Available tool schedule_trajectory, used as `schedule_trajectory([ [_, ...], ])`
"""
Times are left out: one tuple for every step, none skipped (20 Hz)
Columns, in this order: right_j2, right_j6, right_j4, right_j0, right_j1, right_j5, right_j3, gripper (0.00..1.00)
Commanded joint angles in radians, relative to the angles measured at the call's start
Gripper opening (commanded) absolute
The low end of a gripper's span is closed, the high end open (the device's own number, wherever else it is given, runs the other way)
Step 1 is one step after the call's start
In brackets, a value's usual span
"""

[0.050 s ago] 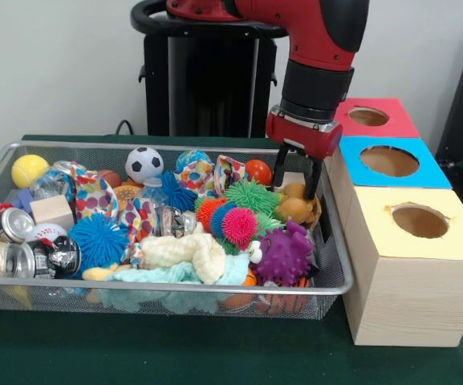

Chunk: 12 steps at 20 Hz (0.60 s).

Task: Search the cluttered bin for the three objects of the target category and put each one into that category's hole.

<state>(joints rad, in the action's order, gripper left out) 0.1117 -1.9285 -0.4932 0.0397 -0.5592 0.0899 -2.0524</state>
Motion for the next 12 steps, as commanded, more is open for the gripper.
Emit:
schedule_trajectory([
  [-0.112,-0.237,0.002,-0.054,0.044,0.079,0.076,1.0],
  [-0.116,-0.237,0.004,-0.057,0.044,0.082,0.078,1.0],
  [-0.12,-0.237,0.006,-0.061,0.045,0.085,0.079,1.0],
  [-0.127,-0.236,0.01,-0.067,0.045,0.088,0.079,1.0],
  [-0.132,-0.231,0.013,-0.071,0.049,0.088,0.084,1.0],
  [-0.143,-0.227,0.02,-0.078,0.054,0.088,0.086,1.0],
  [-0.153,-0.223,0.027,-0.086,0.059,0.088,0.087,1.0],
  [-0.175,-0.22,0.037,-0.099,0.064,0.086,0.085,1.0],
  [-0.183,-0.22,0.04,-0.102,0.069,0.09,0.085,1.0],
  [-0.196,-0.214,0.048,-0.107,0.072,0.087,0.086,1.0],
  [-0.209,-0.208,0.055,-0.113,0.074,0.084,0.086,1.0],
  [-0.227,-0.199,0.069,-0.123,0.075,0.08,0.087,1.0],
])
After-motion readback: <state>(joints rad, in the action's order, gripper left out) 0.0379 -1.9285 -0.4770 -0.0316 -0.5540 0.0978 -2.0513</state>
